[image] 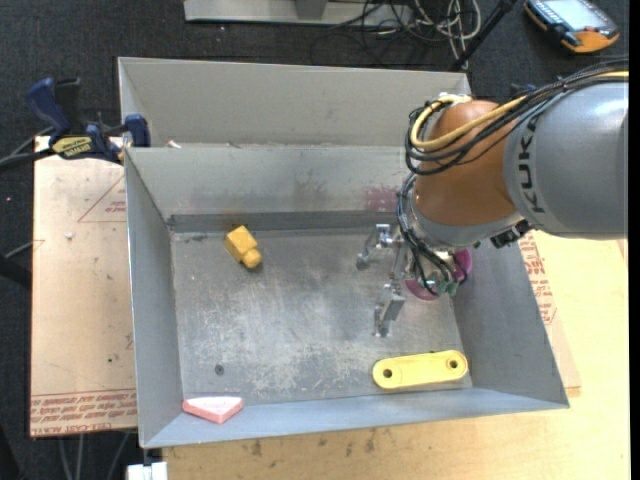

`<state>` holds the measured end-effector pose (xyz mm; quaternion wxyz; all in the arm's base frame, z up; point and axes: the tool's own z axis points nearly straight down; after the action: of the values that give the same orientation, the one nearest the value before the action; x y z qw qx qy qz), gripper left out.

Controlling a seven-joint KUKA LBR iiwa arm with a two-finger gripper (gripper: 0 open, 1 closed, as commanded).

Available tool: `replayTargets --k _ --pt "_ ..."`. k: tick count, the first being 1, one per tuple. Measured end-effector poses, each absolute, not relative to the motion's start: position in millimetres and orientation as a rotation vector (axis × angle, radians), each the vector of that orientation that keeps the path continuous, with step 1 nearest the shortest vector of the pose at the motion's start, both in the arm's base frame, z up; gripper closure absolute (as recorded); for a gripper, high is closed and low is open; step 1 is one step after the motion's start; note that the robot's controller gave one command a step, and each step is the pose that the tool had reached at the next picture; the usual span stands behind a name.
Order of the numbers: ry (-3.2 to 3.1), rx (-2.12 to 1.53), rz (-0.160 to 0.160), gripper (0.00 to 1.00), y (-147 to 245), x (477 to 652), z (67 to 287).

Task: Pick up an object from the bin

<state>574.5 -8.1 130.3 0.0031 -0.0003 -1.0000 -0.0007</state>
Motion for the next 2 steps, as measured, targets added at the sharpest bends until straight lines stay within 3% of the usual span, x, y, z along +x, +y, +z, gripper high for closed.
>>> replayTargets --k 2 --pt "-3.14 0.161 -0.005 0.0 -22 575.8 128"
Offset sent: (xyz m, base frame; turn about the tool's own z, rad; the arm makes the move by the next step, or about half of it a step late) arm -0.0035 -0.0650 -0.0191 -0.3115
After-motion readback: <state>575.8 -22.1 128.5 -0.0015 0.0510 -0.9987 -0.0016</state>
